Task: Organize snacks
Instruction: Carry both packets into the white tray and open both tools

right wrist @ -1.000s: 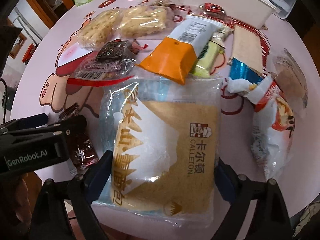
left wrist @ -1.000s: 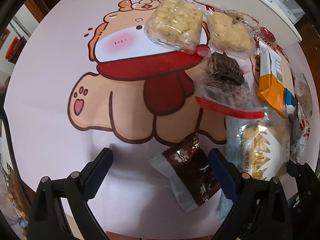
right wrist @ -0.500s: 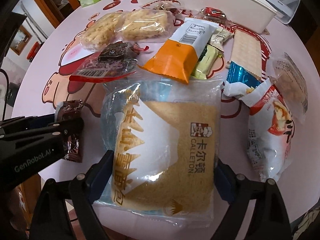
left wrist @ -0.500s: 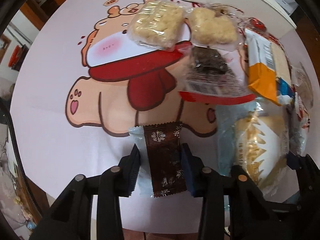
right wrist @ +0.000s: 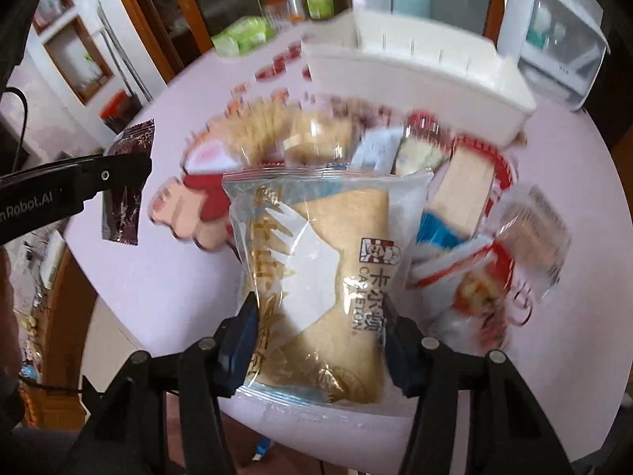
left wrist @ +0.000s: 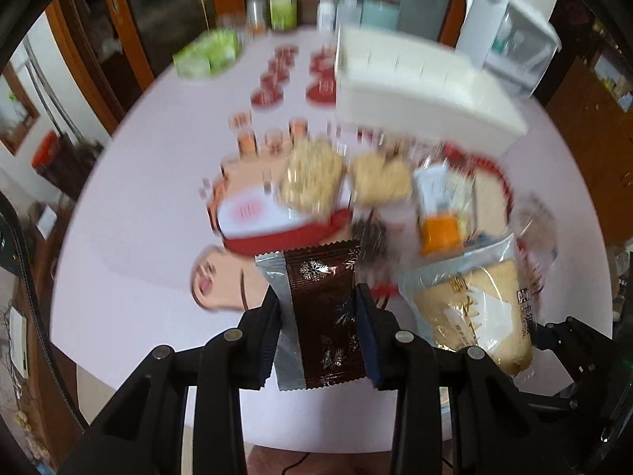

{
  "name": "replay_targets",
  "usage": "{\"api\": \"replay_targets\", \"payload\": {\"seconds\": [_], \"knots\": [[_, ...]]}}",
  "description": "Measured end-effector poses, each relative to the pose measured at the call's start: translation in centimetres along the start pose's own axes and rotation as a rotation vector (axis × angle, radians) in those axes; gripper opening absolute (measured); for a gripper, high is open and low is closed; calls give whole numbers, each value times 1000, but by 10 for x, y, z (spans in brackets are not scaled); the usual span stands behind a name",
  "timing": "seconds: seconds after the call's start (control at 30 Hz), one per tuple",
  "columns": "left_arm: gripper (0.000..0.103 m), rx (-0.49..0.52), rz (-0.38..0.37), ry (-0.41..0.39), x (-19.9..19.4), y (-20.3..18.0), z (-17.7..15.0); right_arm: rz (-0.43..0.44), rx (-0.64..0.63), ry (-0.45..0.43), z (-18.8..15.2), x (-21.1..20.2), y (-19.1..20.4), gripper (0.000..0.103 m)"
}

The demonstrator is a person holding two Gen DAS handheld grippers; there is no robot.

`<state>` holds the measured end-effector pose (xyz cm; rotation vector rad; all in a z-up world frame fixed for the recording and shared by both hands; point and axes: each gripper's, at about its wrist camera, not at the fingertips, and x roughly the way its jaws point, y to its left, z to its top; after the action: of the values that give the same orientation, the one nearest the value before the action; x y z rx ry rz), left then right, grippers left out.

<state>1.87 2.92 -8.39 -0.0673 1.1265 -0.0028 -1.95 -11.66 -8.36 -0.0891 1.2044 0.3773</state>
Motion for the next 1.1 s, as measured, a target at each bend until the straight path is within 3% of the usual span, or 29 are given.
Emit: {"api": "replay_targets", "payload": {"seconds": [0.13,0.3,0.53,0.7,0.93,0.97,1.0,1.03,1.1], "knots": [[34,12,-14,-86,-50,22,20,20,-7,-85,19,-35,-9,56],[34,62,-32,-151,-90,13,42,-4,-18,-175,55,-68,-24,56],[34,156,-77,-234,-108,-6,134,-136,39,-247,140,-72,-57,56],[34,209,-145,-253,-82,-25,213,-213,114,-246,203,-56,-88,57],[37,218,-191,-169,8,-48,290,-289,201,-193,266,7,-131,66],[40,218,-194,-161,19,-50,295,-286,212,-184,271,15,-136,68],[60,218,-196,-149,30,-50,300,-286,225,-175,274,24,-142,73],[88,216,-192,-127,43,-51,305,-292,239,-171,276,31,-146,79],[99,201,-197,-101,61,-50,309,-300,256,-188,278,39,-151,86]]}}
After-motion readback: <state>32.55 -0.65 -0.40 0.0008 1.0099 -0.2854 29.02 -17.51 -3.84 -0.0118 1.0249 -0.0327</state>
